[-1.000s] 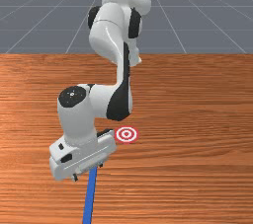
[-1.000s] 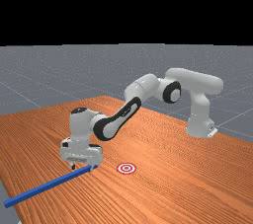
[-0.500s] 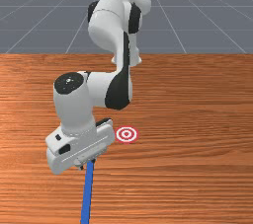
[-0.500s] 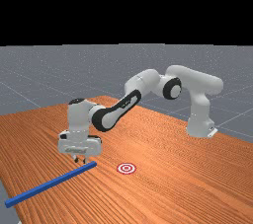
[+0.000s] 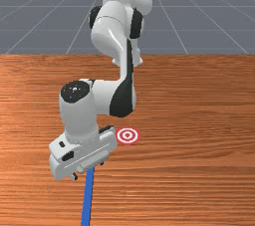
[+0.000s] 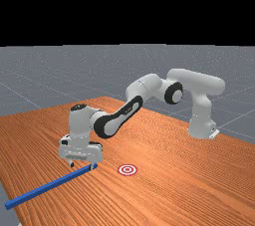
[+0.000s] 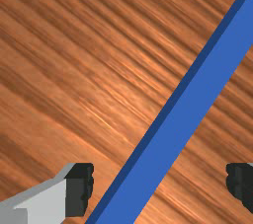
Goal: Pull the pivot to the target area
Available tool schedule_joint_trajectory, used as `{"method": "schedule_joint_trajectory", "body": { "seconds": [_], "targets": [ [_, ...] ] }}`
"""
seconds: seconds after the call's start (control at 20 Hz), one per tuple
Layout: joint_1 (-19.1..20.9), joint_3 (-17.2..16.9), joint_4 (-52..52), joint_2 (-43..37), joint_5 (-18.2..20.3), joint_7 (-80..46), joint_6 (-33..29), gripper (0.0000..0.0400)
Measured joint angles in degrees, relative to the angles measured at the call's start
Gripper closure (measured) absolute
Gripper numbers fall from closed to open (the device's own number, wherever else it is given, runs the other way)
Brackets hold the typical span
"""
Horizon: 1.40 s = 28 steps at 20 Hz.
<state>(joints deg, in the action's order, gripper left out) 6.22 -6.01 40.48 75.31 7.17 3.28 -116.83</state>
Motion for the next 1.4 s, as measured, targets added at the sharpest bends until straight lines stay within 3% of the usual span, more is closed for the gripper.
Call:
{"method": "schedule_joint_trajectory", "body": {
  "seconds": [0.3, 0.45, 0.5, 0.55, 0.6, 0.65, 0.8, 1.0, 1.1, 1.15, 1.25, 1.3, 1.35, 1.4],
  "targets": [
    [0.83, 1.27, -3.51, 3.78, 1.01, 1.04, -0.85, 0.0011],
    [1.06, 1.54, 1.55, 1.41, 1.45, 2.12, -7.59, 0.0001],
    [1.15, 1.15, -7.12, 5.83, 0.64, 0.87, -0.25, 0.0001],
    [1.04, 1.35, 0.19, 2.07, 1.15, 1.86, -6.13, 0.0002],
    [1.12, 1.06, -6.98, 5.82, 0.71, 0.23, -0.74, 0.0155],
    [1.16, 1.17, -7.22, 5.95, 0.63, 0.89, -0.62, 0.0216],
    [-0.18, -1.29, -7.26, 6.09, -1.60, -1.42, -1.56, 0.0293],
    [1.15, 1.14, -7.97, 6.15, 0.48, 0.81, -0.10, 0.0304],
    [1.50, 2.09, 3.67, -0.15, 1.78, 2.69, -5.01, 0.0305],
    [6.82, 8.96, 7.06, -2.48, 8.15, 9.43, -1.72, 0.0245],
    [4.92, 6.63, 26.60, -12.52, 6.64, 9.70, -13.63, 0.0302],
    [2.71, 3.44, 30.46, -14.83, 3.86, 6.66, -12.69, 0.0303],
    [2.83, 3.51, 37.36, -18.43, 4.20, 7.56, -15.78, 0.0304],
    [3.11, 3.93, 46.64, -22.67, 6.40, 7.26, -24.15, 0.0305]
  ]
}}
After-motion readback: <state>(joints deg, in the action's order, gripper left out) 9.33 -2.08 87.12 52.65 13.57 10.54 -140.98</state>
